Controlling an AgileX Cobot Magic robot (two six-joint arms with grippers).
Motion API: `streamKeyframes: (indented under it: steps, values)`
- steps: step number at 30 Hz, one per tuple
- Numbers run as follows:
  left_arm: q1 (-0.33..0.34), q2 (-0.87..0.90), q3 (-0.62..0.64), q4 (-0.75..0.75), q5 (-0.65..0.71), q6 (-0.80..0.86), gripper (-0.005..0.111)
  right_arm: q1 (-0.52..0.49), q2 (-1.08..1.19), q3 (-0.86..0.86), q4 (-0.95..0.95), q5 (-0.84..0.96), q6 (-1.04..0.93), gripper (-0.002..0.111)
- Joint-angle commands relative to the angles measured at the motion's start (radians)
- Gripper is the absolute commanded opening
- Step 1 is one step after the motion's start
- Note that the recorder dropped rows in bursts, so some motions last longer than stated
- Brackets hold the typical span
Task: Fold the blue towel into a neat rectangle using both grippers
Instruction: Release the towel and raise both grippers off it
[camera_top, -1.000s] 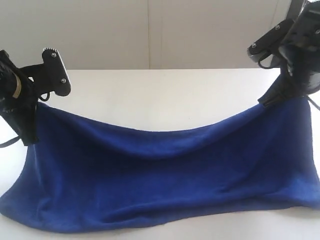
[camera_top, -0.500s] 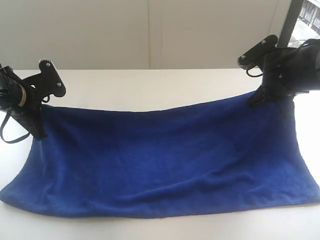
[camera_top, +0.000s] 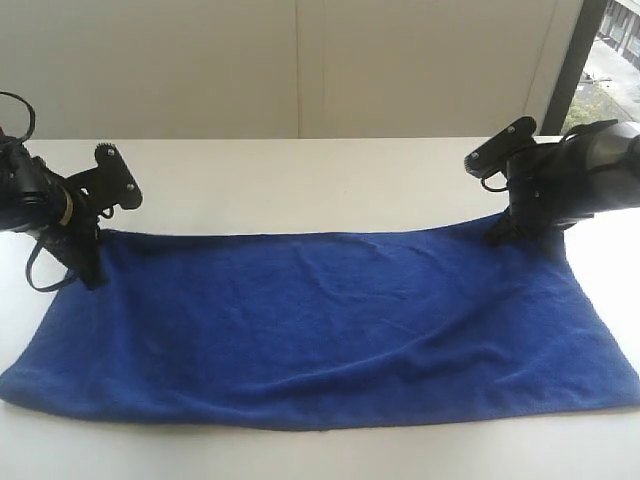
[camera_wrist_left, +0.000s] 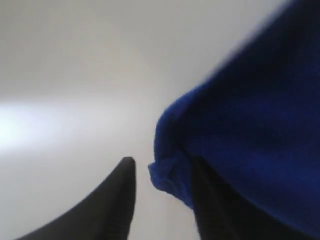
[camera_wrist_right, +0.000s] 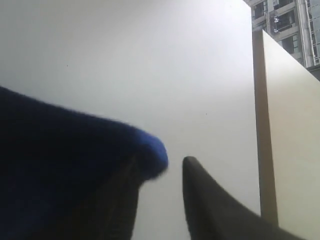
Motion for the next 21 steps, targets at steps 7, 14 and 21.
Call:
streamKeyframes:
  steps: [7, 14, 21]
  values:
    - [0.003, -0.065, -0.061, 0.001, 0.140, -0.107, 0.058, -0.005, -0.085, 0.000, -0.022, 0.090, 0.032, 0.052]
    - [0.001, -0.236, -0.065, -0.115, 0.133, -0.123, 0.058, -0.005, -0.257, 0.000, 0.087, 0.033, 0.001, 0.052]
    - [-0.046, -0.389, -0.065, -0.381, 0.313, -0.105, 0.044, -0.005, -0.405, 0.000, 0.601, -0.068, -0.428, 0.052]
